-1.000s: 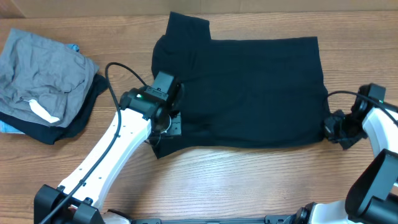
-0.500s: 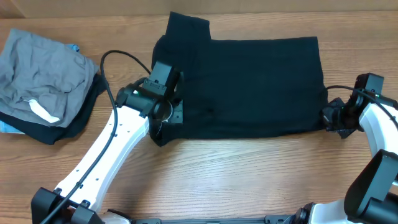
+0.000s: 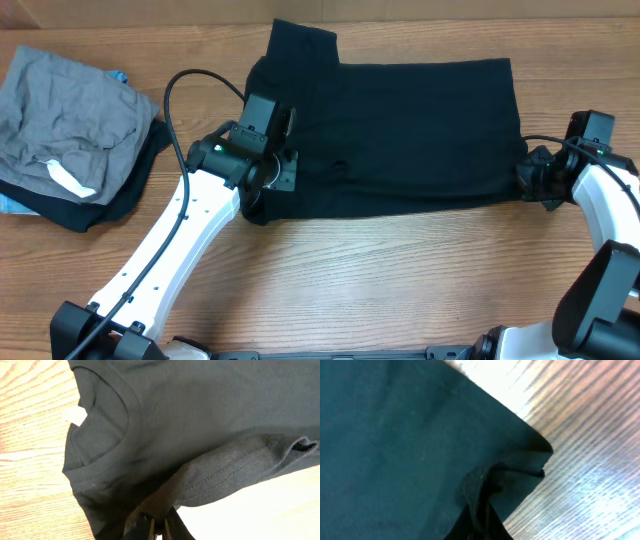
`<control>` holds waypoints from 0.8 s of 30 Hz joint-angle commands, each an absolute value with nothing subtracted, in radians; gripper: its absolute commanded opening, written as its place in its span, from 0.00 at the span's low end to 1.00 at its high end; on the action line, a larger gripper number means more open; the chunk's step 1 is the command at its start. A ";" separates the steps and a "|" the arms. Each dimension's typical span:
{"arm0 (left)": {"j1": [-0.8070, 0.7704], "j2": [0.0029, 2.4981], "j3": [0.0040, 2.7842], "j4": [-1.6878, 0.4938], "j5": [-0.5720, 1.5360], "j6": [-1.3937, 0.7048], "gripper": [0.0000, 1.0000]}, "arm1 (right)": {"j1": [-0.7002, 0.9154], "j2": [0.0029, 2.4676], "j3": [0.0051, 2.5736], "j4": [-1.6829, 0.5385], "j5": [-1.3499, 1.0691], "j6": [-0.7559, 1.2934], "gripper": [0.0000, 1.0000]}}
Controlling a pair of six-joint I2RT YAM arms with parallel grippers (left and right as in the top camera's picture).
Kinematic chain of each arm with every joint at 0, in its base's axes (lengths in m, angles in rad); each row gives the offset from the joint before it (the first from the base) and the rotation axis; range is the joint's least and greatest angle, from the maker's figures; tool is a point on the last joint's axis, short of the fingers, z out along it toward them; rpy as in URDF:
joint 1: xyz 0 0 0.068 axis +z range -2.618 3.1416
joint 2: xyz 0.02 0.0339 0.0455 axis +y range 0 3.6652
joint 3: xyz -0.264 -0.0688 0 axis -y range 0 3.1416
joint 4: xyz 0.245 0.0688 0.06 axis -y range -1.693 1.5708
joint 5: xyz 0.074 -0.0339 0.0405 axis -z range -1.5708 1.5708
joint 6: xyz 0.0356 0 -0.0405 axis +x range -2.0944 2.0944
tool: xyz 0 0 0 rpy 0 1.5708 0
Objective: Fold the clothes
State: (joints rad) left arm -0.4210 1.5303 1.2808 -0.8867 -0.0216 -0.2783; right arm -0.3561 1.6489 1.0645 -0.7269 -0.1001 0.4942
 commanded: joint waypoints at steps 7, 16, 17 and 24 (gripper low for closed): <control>-0.417 1.517 1.304 -0.866 -0.095 -0.241 0.04 | -0.339 1.650 1.089 -0.684 -0.072 0.498 0.04; -0.417 1.517 1.304 -0.844 -0.140 -0.242 0.04 | -0.339 1.650 1.088 -0.647 -0.069 0.498 0.04; -0.417 1.517 1.304 -0.844 -0.151 -0.242 0.04 | -0.339 1.650 1.088 -0.643 -0.068 0.498 0.04; -0.417 1.521 1.284 -0.825 -0.168 -0.243 0.04 | -0.339 1.651 1.088 -0.622 -0.069 0.498 0.04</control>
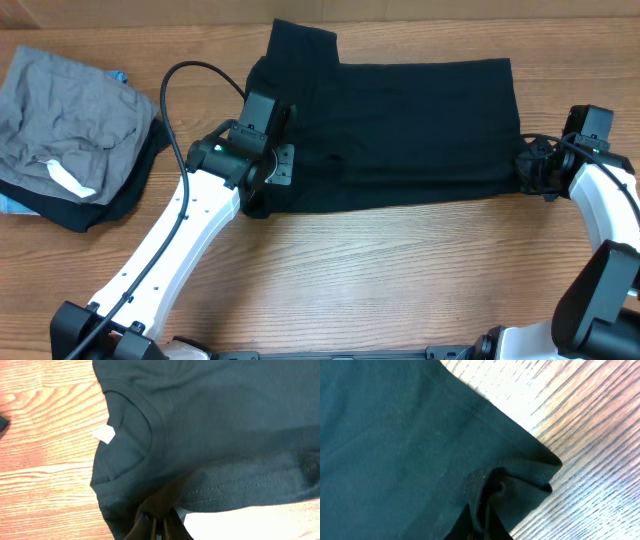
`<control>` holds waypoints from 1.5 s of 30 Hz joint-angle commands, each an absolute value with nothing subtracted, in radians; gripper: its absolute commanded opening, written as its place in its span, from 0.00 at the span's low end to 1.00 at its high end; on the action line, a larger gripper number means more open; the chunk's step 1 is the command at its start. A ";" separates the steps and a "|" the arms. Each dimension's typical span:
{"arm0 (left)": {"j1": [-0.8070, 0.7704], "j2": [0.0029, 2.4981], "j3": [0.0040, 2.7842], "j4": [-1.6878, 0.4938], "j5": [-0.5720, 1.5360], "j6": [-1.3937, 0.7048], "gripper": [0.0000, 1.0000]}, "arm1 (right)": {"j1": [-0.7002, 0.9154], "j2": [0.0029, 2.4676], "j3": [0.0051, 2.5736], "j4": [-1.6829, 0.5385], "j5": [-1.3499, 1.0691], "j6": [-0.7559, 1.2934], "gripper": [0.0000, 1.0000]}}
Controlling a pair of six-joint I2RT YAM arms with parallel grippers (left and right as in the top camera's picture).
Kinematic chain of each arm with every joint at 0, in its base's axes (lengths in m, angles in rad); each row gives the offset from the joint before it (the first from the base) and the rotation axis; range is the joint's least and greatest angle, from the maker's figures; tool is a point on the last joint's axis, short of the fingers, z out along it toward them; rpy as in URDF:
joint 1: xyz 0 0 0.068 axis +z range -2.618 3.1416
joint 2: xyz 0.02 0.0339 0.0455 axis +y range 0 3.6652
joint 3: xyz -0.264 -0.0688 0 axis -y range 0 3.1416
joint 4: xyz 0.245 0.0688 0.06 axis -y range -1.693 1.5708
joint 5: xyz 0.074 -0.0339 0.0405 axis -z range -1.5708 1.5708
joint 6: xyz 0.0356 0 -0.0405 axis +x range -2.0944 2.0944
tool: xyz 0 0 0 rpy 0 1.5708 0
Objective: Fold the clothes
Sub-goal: 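Lay the folded hem down near the collar with both grippers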
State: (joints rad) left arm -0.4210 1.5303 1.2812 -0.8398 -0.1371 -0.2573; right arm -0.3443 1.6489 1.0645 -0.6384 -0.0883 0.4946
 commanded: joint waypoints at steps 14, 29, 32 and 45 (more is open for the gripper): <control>-0.388 1.645 1.283 -0.773 -0.168 -0.247 0.04 | -0.334 1.731 1.087 -0.559 -0.072 0.498 0.04; -0.327 1.670 1.283 -0.747 -0.167 -0.247 0.04 | -0.287 1.731 1.087 -0.484 -0.068 0.498 0.04; -0.327 1.670 1.283 -0.746 -0.167 -0.247 0.04 | -0.286 1.731 1.087 -0.482 -0.068 0.498 0.04; -0.327 1.670 1.283 -0.731 -0.168 -0.247 0.04 | -0.286 1.731 1.086 -0.479 -0.061 0.498 0.04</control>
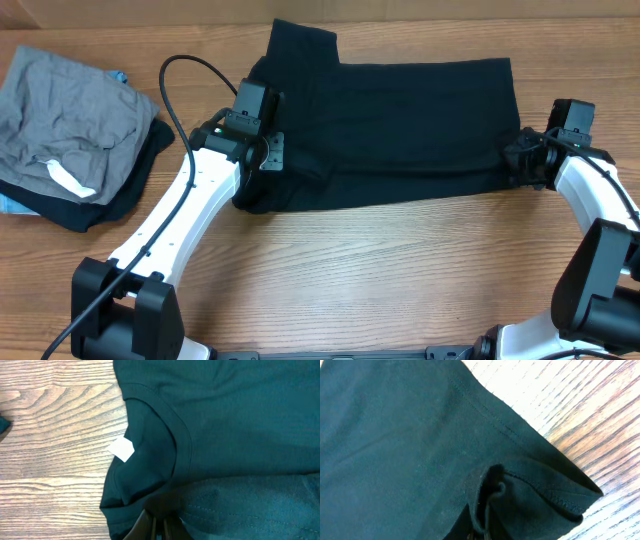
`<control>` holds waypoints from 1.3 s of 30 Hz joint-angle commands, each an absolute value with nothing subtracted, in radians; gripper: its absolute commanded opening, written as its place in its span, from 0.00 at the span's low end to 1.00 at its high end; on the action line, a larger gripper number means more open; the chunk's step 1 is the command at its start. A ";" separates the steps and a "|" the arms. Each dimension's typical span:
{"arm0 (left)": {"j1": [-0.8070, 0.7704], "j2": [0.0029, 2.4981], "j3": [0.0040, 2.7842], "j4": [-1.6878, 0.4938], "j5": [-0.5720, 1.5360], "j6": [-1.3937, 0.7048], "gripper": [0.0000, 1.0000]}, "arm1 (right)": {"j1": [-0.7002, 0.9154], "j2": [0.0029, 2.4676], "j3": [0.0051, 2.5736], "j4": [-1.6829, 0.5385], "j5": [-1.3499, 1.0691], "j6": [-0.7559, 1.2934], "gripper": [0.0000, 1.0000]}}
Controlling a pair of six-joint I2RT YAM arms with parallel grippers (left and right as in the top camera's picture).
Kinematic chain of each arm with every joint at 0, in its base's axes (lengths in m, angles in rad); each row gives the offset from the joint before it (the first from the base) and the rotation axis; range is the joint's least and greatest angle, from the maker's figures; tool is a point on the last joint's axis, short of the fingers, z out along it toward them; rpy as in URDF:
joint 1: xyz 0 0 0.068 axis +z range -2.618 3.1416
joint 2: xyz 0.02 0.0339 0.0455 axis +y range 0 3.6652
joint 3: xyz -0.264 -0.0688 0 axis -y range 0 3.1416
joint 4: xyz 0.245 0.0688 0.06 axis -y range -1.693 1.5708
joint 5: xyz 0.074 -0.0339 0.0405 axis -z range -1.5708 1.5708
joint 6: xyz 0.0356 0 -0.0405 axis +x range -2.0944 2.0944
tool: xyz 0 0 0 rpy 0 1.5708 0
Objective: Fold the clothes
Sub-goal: 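Lay the folded hem down near the collar with both grippers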
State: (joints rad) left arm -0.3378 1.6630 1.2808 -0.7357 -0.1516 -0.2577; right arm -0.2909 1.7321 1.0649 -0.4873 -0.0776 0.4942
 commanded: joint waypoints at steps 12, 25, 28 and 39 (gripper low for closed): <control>-0.326 1.679 1.283 -0.735 -0.218 -0.263 0.04 | -0.286 1.731 1.086 -0.465 -0.062 0.498 0.05; -0.326 1.681 1.283 -0.723 -0.217 -0.263 0.04 | -0.278 1.767 1.086 -0.457 -0.062 0.498 0.08; -0.326 1.681 1.283 -0.713 -0.217 -0.262 0.05 | -0.274 1.787 1.086 -0.453 -0.062 0.498 0.09; -0.326 1.683 1.283 -0.687 -0.217 -0.262 0.06 | -0.274 1.787 1.086 -0.426 -0.062 0.498 0.24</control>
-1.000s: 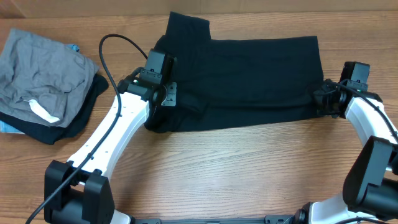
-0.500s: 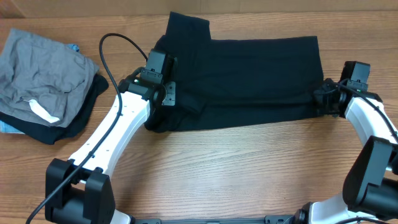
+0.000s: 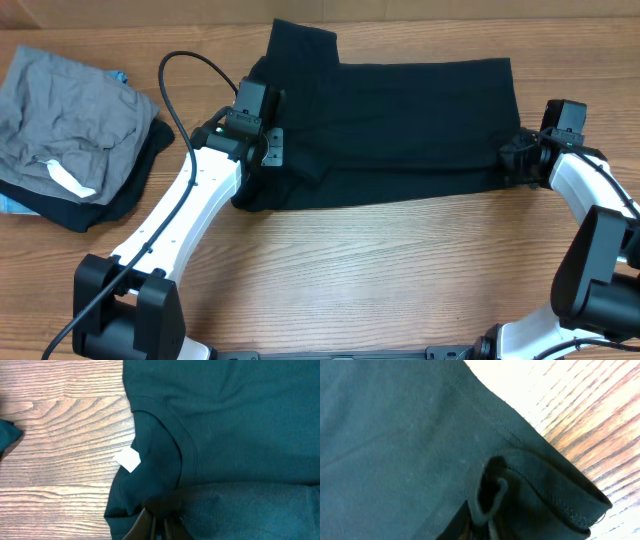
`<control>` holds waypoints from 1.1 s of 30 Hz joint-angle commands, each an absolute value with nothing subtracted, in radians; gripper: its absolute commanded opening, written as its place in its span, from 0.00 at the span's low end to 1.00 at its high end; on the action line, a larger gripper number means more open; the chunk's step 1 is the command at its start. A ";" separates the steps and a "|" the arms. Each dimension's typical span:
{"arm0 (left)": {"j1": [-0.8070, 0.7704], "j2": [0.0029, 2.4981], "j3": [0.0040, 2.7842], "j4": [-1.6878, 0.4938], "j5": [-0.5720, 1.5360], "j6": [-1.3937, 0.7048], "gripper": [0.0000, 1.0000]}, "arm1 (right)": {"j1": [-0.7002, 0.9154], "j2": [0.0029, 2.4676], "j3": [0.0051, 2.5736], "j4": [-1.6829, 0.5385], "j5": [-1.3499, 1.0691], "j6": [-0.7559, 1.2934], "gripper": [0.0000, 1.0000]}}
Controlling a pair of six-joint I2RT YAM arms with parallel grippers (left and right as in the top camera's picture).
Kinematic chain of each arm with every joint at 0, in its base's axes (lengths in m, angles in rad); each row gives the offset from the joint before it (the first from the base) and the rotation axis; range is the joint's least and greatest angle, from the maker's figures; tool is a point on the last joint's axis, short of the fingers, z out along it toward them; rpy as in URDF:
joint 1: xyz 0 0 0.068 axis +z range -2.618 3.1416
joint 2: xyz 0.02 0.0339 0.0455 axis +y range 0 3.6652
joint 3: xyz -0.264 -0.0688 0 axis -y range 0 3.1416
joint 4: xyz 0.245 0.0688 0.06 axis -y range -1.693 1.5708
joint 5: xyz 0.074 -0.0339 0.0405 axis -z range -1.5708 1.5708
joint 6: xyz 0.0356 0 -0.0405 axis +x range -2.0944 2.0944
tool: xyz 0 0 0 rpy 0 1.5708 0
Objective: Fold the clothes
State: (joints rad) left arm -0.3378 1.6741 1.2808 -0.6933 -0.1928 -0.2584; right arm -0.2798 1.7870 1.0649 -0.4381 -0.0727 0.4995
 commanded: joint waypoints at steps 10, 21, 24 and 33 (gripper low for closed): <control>-0.319 1.715 1.287 -0.641 -0.221 -0.262 0.64 | -0.274 1.786 1.092 -0.320 -0.146 0.355 0.90; -0.302 1.713 1.510 -0.806 -0.161 -0.262 0.73 | -0.282 1.755 1.233 -0.530 -0.223 0.183 0.94; -0.308 1.713 1.545 -0.896 -0.111 -0.279 0.17 | -0.282 1.738 1.276 -0.634 -0.219 0.181 0.81; -0.308 1.713 1.526 -1.096 0.065 -0.322 0.04 | -0.275 1.739 1.267 -0.821 -0.223 0.182 0.04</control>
